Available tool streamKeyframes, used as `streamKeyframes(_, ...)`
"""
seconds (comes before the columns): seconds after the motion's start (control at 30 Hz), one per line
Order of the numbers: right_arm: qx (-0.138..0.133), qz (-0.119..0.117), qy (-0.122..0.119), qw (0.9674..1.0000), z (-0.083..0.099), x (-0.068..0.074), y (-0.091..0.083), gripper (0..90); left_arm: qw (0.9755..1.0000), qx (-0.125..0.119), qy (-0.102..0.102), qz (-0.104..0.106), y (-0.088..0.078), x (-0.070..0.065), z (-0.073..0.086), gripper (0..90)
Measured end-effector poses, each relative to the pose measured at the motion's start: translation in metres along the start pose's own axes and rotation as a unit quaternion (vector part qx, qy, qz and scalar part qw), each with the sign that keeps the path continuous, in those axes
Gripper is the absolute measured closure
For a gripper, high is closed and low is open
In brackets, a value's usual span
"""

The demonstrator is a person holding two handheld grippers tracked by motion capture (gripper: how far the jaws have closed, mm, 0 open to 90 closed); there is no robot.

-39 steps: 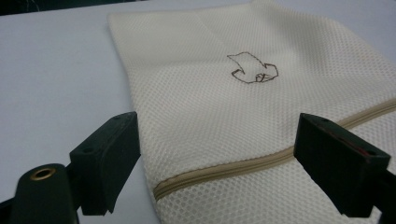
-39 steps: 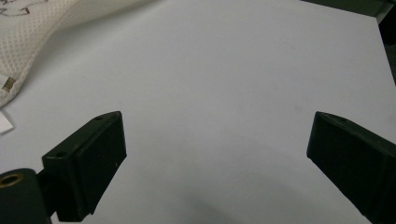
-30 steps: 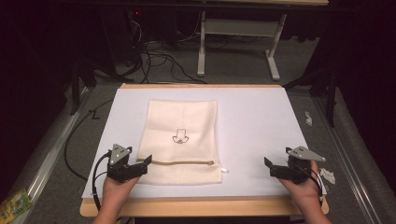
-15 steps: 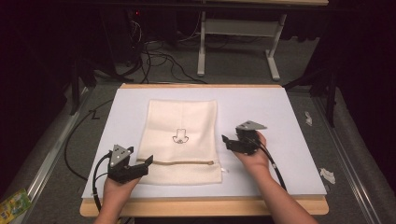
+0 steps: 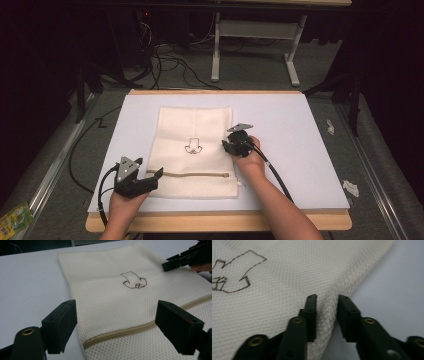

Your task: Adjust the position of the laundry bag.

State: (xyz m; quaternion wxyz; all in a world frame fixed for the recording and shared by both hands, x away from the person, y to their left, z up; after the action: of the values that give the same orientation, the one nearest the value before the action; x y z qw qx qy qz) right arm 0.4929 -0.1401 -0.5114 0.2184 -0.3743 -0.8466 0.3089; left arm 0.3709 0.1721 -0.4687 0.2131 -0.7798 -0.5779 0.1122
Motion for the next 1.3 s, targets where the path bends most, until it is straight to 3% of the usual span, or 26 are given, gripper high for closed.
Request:
streamKeyframes(0.03, 0.000, -0.004, -0.009, 1.0000, 0.002, 0.001, 0.000, 79.3, 1.0000, 0.001, 0.000, 0.000, 0.000, 0.000, 0.000, 18.5)
streamKeyframes(0.13, 0.006, 0.017, -0.036, 0.9992, 0.004, 0.001, -0.006, 82.6, 1.0000, 0.003, -0.001, 0.003, 0.000, 0.000, 0.001, 18.5)
streamKeyframes(0.23, 0.005, 0.016, -0.029, 0.9994, 0.008, -0.007, -0.014, 83.0, 1.0000, 0.002, 0.000, 0.003, -0.001, 0.001, 0.001, 18.5)
streamKeyframes(0.43, 0.001, 0.029, -0.012, 0.9995, 0.026, -0.042, -0.045, 82.8, 0.9995, 0.010, -0.016, 0.024, 0.000, -0.002, 0.003, 22.3)
streamKeyframes(0.57, 0.000, 0.056, 0.018, 0.9982, 0.044, -0.080, -0.075, 82.2, 0.9994, 0.014, -0.008, 0.031, 0.001, -0.008, 0.004, 24.3)
streamKeyframes(0.63, 0.001, 0.062, 0.032, 0.9976, 0.051, -0.093, -0.084, 79.6, 0.9987, 0.015, 0.003, 0.048, 0.003, -0.016, 0.005, 27.3)
streamKeyframes(0.67, 0.001, 0.062, 0.032, 0.9976, 0.051, -0.093, -0.084, 79.6, 0.9987, 0.015, 0.003, 0.048, 0.003, -0.016, 0.005, 27.2)
streamKeyframes(0.7, -0.012, 0.056, 0.055, 0.9968, 0.056, -0.102, -0.093, 66.9, 0.9981, 0.020, 0.010, 0.057, 0.005, -0.020, 0.006, 26.9)
streamKeyframes(0.73, -0.018, 0.057, 0.061, 0.9963, 0.057, -0.103, -0.096, 60.8, 0.9973, 0.025, 0.022, 0.066, 0.008, -0.027, 0.009, 26.8)
streamKeyframes(0.83, -0.049, 0.080, 0.055, 0.9941, 0.056, -0.097, -0.116, 47.6, 0.9961, 0.030, 0.029, 0.078, 0.011, -0.039, 0.012, 27.5)
streamKeyframes(0.87, -0.049, 0.080, 0.055, 0.9941, 0.056, -0.097, -0.116, 47.6, 0.9961, 0.030, 0.029, 0.078, 0.011, -0.039, 0.012, 28.7)
streamKeyframes(0.93, -0.063, 0.088, 0.046, 0.9930, 0.059, -0.088, -0.134, 44.7, 0.9951, 0.034, 0.037, 0.086, 0.012, -0.048, 0.012, 31.7)
streamKeyframes(1.0, -0.075, 0.082, 0.040, 0.9929, 0.067, -0.076, -0.157, 44.0, 0.9938, 0.048, 0.044, 0.090, 0.014, -0.055, 0.012, 35.3)
streamKeyframes(1.03, -0.085, 0.071, 0.037, 0.9932, 0.079, -0.063, -0.176, 43.8, 0.9925, 0.058, 0.041, 0.100, 0.015, -0.060, 0.012, 38.0)
streamKeyframes(1.1, -0.090, 0.065, 0.028, 0.9934, 0.093, -0.053, -0.190, 44.2, 0.9914, 0.067, 0.035, 0.106, 0.017, -0.068, 0.013, 39.8)
streamKeyframes(1.23, -0.102, 0.060, 0.020, 0.9928, 0.123, -0.041, -0.206, 45.4, 0.9874, 0.094, 0.064, 0.111, 0.027, -0.088, 0.018, 45.3)
streamKeyframes(1.3, -0.100, 0.043, 0.030, 0.9936, 0.132, -0.039, -0.206, 45.1, 0.9854, 0.113, 0.069, 0.107, 0.033, -0.096, 0.021, 49.3)
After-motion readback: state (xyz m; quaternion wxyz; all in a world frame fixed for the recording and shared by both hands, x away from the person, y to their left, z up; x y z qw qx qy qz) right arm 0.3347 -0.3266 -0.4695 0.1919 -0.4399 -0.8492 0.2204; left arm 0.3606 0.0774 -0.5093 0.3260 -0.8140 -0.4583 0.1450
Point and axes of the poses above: each handheld gripper's, and its own axes: y roughly forward along the jaws, z roughly out of its underside, x roughly to its left, the point moved 5 cm from there along y, roughly forward along the jaws, and after that the axes turned 14 degrees about -z, right-handed, at the moved point
